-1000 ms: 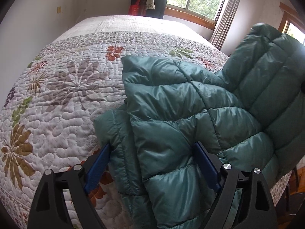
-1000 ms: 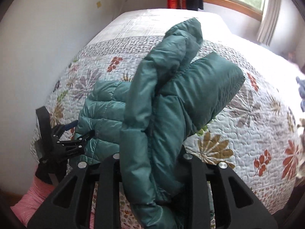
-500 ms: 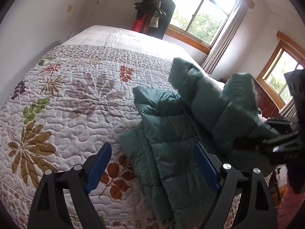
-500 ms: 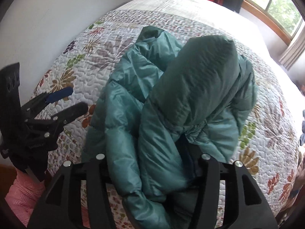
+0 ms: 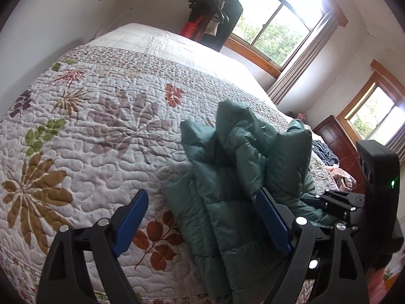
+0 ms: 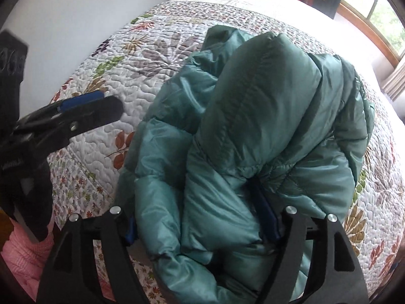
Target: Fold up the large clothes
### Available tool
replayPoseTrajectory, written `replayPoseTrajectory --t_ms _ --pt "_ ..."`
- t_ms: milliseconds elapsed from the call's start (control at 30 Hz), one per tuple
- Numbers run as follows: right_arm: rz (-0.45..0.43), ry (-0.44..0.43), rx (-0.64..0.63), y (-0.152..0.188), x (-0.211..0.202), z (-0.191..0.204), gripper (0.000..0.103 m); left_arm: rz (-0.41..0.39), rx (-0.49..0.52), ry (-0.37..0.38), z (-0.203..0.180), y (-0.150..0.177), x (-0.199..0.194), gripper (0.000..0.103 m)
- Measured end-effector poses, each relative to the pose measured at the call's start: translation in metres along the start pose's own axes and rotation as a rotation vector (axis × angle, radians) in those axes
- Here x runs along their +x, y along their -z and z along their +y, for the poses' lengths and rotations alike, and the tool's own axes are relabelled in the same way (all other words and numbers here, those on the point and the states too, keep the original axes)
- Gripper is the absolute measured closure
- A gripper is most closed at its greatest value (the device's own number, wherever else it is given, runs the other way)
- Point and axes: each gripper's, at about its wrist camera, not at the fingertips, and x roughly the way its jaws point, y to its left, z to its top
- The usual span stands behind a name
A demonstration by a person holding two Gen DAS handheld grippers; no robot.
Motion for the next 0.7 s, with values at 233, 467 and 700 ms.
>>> replayPoseTrajectory --t_ms 233,467,700 --pt "-0.056 -0.115 0.039 0.010 -0.057 -0.016 0.032 0.010 0.047 0.086 -0.025 -0.014 0.010 0.016" --pt "-0.208 -0.083 0.190 0.035 -0.123 -0.084 0.032 0.066 0.042 0.201 -0.042 -0.021 0.033 0.016" --pt "-0.136 -0.049 0.444 0.066 -0.080 -0.179 0.037 0.080 0.063 0.254 -0.062 -0.023 0.044 0.016"
